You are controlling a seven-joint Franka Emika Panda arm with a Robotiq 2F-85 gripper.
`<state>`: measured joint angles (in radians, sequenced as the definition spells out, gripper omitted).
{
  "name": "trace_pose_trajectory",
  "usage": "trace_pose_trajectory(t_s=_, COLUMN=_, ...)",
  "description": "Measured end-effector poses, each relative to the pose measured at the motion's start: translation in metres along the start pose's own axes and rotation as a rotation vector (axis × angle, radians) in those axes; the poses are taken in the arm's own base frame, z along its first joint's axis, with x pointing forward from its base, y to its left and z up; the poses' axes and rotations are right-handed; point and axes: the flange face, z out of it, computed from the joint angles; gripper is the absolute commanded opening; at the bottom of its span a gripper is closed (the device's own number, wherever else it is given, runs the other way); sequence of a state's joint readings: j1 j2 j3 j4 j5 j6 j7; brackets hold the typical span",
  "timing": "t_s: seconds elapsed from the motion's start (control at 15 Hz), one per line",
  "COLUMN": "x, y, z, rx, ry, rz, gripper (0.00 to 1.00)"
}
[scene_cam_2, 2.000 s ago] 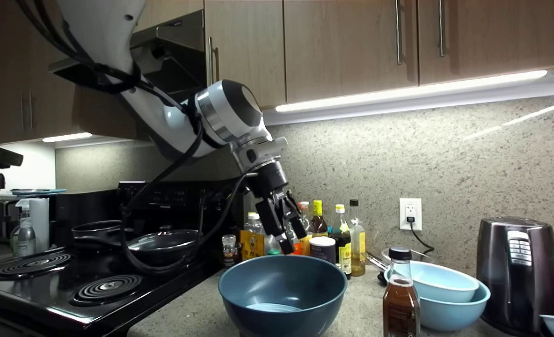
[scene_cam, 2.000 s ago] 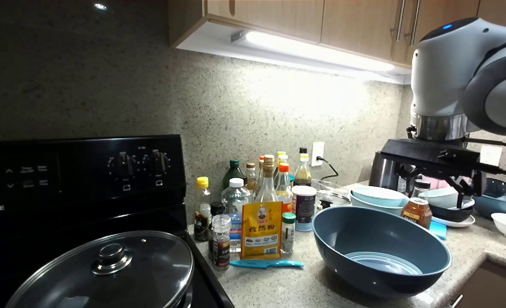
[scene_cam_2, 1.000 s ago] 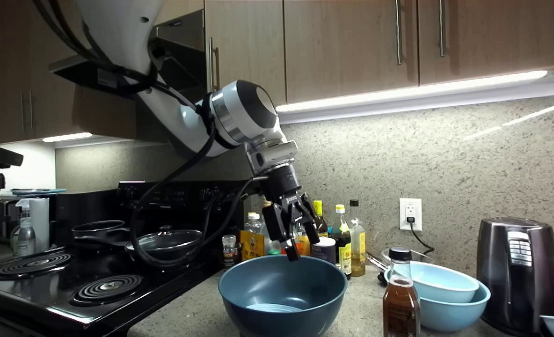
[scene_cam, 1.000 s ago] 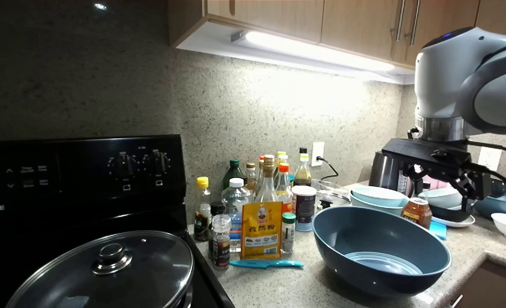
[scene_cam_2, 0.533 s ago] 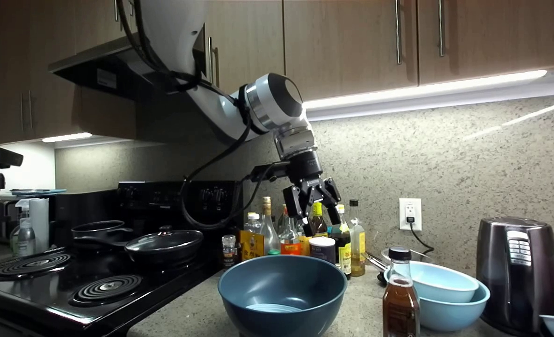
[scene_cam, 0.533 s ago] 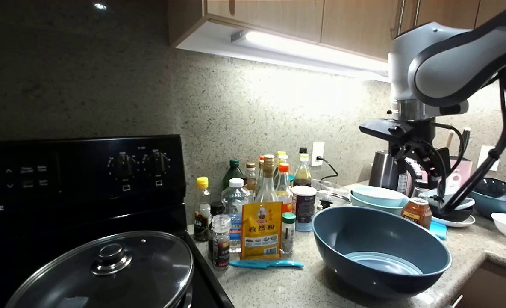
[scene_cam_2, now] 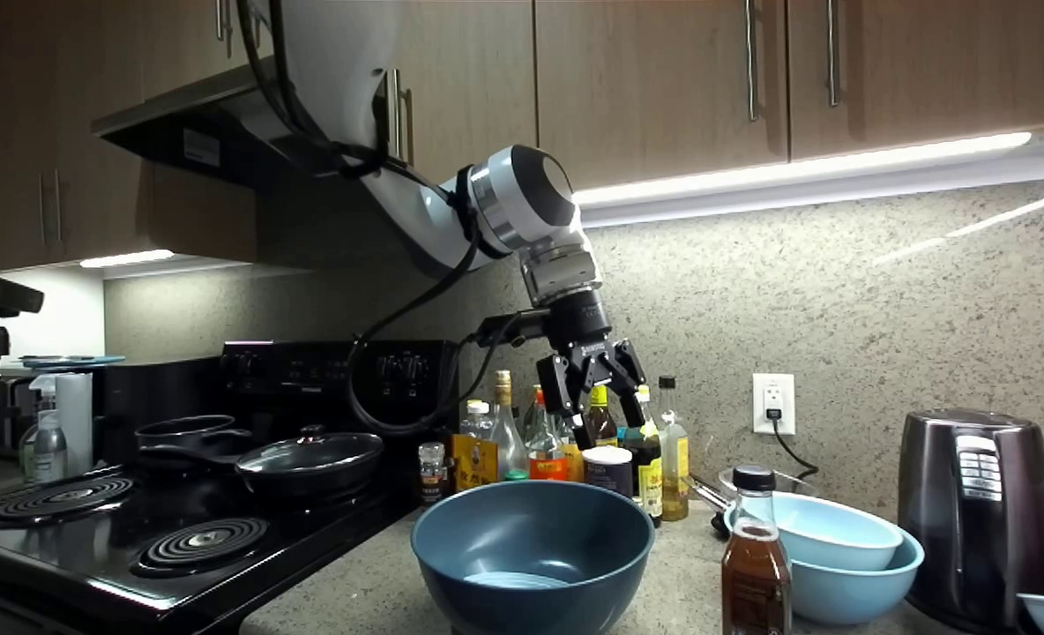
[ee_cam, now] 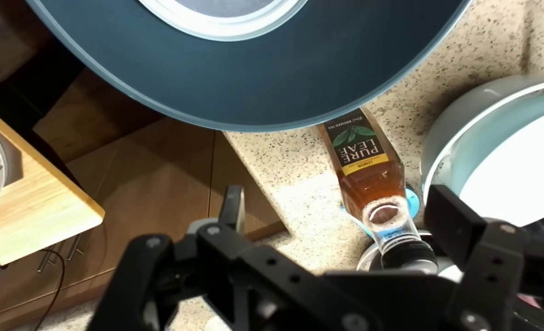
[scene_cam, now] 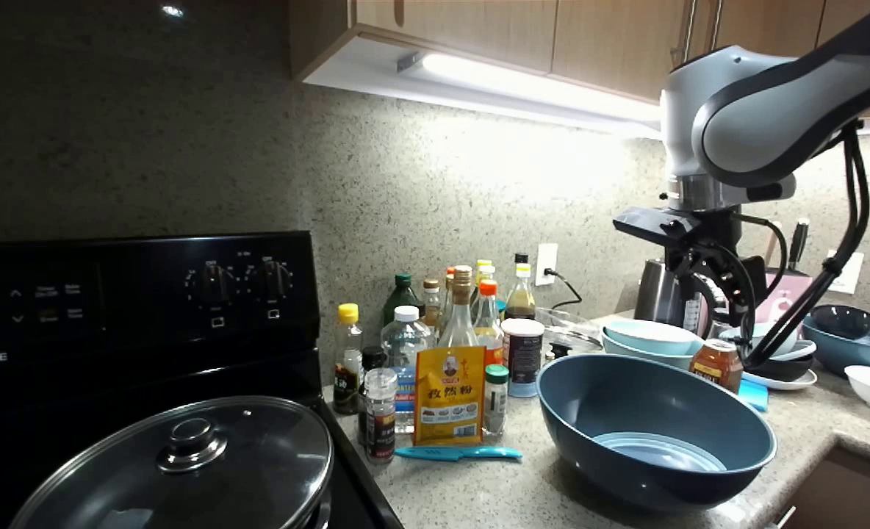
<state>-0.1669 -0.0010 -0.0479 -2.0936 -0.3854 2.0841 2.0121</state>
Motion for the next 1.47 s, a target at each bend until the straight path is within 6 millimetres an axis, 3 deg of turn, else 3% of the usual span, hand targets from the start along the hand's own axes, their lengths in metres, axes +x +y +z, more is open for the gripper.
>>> trace_pose_trajectory(t_s=0.4, x=0.013, y=-0.015, z=0.039, rx=-0.084, ry=-0.027, rz=0.062, gripper=1.0)
trace_pose_trajectory(t_s=0.6, x=0.019, y=-0.023, z=0.057, rx=-0.084, ry=-0.099, rz=-0.041, gripper=1.0)
trace_pose_trajectory(t_s=1.0, x=0.033, y=-0.035, z=0.057, rx=0.012, ry=-0.137, rz=-0.33, gripper=1.0)
trace_pose_trajectory(t_s=1.33, x=0.036, y=-0.036, z=0.058, rx=0.016, ry=-0.149, rz=-0.365, gripper=1.0)
trace_pose_trajectory(t_s=1.47, x=0.034, y=-0.036, z=0.057, rx=0.025, ry=-0.149, rz=-0.453, gripper=1.0)
